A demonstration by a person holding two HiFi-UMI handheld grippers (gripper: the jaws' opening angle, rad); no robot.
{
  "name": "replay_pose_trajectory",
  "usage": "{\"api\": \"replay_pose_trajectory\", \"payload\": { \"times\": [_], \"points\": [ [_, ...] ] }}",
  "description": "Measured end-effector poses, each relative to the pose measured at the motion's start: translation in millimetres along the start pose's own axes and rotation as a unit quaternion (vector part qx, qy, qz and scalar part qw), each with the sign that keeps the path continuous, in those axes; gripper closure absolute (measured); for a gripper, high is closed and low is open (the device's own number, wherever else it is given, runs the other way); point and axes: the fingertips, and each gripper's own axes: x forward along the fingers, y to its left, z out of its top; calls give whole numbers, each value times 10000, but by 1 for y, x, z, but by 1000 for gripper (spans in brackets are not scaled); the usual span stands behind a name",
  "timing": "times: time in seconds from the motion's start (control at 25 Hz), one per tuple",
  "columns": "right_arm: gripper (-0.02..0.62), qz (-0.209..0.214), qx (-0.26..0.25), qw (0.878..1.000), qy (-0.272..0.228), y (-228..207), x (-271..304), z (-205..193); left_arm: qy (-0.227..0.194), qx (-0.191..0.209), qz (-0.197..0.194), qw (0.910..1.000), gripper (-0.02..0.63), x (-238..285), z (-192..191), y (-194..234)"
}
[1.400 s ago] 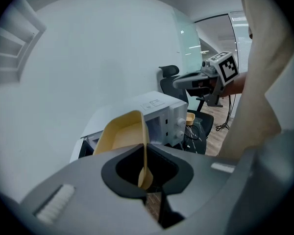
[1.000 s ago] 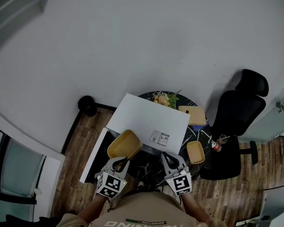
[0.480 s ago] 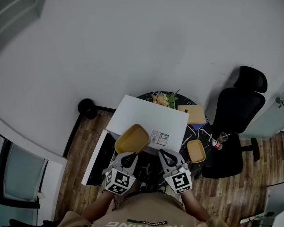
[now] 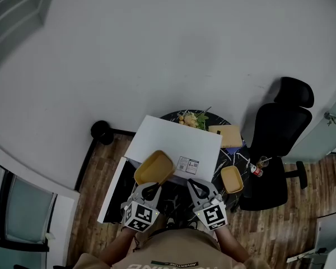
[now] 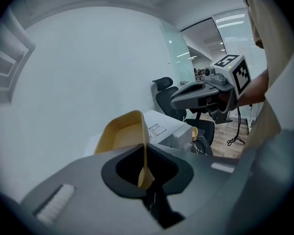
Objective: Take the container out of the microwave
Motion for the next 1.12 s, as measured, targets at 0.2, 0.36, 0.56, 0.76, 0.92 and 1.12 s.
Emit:
{"api": "replay_pose_trajectory", "payload": {
  "times": [0.2,0.36,0.56,0.76,0.92,1.12],
  "points": [
    [588,-83,67,9999,121,-5,-1,-6,9,-20,20,10000,581,2,-2,2],
    [588,-104,162,9997,127,-7,-2,-8,13,-42,16,10000,581,4,-1,2],
    [588,-114,171,9997,111,-9,-1,-9,-27,-4,-16,10000,581,6,4,1],
    [588,-118,184,9997,84,-12,1,-9,-18,11,12,10000,581,6,5,3],
    [588,-84,118,9999,93,-13,2,-9,25,-27,57,10000,581,6,2,6],
    [588,-103,150,9998,74,-18,3,-11,32,-46,81,10000,581,7,1,8]
  ]
}}
